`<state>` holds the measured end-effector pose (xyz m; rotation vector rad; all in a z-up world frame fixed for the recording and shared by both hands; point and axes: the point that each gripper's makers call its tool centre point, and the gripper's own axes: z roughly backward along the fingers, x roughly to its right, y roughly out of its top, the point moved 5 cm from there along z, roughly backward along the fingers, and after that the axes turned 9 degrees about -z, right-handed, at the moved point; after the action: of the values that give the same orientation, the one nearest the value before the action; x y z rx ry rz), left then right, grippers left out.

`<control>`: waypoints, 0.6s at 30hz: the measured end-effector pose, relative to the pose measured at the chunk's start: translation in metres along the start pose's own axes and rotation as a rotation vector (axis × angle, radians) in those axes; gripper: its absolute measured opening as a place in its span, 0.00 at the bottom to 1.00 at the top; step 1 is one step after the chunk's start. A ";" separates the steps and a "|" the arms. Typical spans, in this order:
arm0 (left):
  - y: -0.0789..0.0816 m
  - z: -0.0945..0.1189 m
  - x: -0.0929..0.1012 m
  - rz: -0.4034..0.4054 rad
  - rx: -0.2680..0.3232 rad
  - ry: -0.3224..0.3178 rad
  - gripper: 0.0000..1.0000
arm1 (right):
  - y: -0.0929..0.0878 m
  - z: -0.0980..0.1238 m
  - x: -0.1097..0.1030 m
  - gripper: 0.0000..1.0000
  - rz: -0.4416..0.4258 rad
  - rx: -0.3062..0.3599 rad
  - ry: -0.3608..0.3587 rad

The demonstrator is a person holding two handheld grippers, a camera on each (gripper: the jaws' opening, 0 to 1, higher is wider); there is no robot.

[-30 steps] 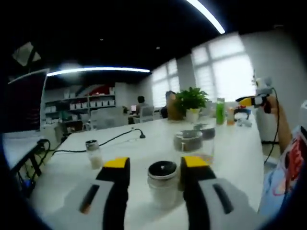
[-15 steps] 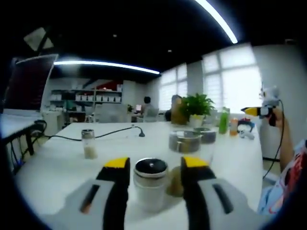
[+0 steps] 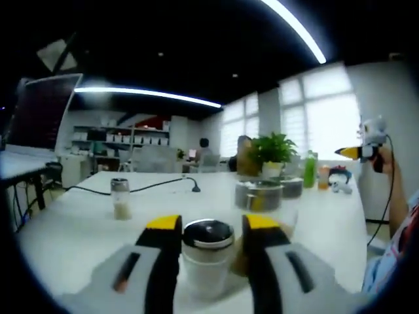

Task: Rotate the seasoning bottle until the label or dispensing opening points toward the visible target arrow and the bottle remains upright within the marked orientation range

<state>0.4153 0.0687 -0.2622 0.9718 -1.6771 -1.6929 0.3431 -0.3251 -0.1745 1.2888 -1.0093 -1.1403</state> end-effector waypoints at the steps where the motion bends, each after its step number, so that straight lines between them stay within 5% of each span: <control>1: -0.001 0.000 0.000 -0.012 0.004 0.007 0.38 | 0.000 0.000 0.001 0.99 0.000 0.000 -0.002; 18: -0.006 -0.002 -0.001 -0.019 -0.012 -0.034 0.34 | -0.001 0.000 -0.001 0.99 0.005 -0.005 -0.008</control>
<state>0.4178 0.0690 -0.2675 0.9610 -1.6824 -1.7393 0.3426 -0.3237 -0.1751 1.2776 -1.0145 -1.1448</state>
